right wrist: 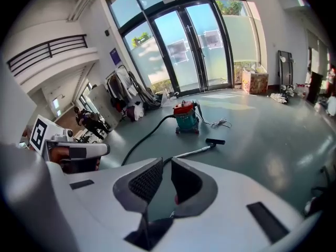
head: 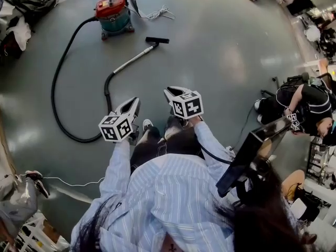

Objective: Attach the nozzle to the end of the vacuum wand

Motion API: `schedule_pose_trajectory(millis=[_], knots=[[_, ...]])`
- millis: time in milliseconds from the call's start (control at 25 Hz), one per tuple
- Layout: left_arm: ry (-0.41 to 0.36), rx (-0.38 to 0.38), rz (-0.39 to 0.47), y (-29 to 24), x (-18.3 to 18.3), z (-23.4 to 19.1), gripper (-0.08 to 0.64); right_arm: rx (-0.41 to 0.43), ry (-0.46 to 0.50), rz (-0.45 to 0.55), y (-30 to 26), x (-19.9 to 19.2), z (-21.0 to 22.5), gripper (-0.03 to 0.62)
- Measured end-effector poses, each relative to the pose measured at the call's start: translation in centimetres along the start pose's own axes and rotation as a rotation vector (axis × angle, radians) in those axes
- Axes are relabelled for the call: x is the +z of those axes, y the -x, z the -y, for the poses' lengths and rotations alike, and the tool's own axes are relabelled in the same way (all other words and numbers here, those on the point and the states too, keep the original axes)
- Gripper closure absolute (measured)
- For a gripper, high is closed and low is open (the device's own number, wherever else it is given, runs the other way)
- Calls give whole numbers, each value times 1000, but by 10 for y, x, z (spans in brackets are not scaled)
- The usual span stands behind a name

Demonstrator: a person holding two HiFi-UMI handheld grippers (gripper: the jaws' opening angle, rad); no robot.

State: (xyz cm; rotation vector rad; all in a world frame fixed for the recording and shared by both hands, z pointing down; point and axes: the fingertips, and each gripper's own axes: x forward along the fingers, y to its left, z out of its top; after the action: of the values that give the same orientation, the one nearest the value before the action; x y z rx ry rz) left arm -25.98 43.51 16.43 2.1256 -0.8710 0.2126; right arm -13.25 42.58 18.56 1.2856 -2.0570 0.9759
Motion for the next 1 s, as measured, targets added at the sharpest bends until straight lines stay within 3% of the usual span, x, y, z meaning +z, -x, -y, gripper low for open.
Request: schedule_pose_trajectory(millis=[200, 360, 520, 680, 1000], knots=[[-52, -13, 21, -3, -1, 26, 543, 25, -48, 33, 14, -5, 6, 537], [-88, 19, 46, -4, -9, 48, 543, 59, -21, 30, 34, -19, 10, 538], [-63, 50, 100, -6, -17, 77, 543, 99, 30, 29, 63, -30, 12, 538], [-40, 52, 125, -9, -45, 124, 543, 132, 53, 30, 98, -55, 21, 538], [-101, 63, 87, -19, -102, 185, 543, 169, 125, 66, 139, -93, 32, 538]])
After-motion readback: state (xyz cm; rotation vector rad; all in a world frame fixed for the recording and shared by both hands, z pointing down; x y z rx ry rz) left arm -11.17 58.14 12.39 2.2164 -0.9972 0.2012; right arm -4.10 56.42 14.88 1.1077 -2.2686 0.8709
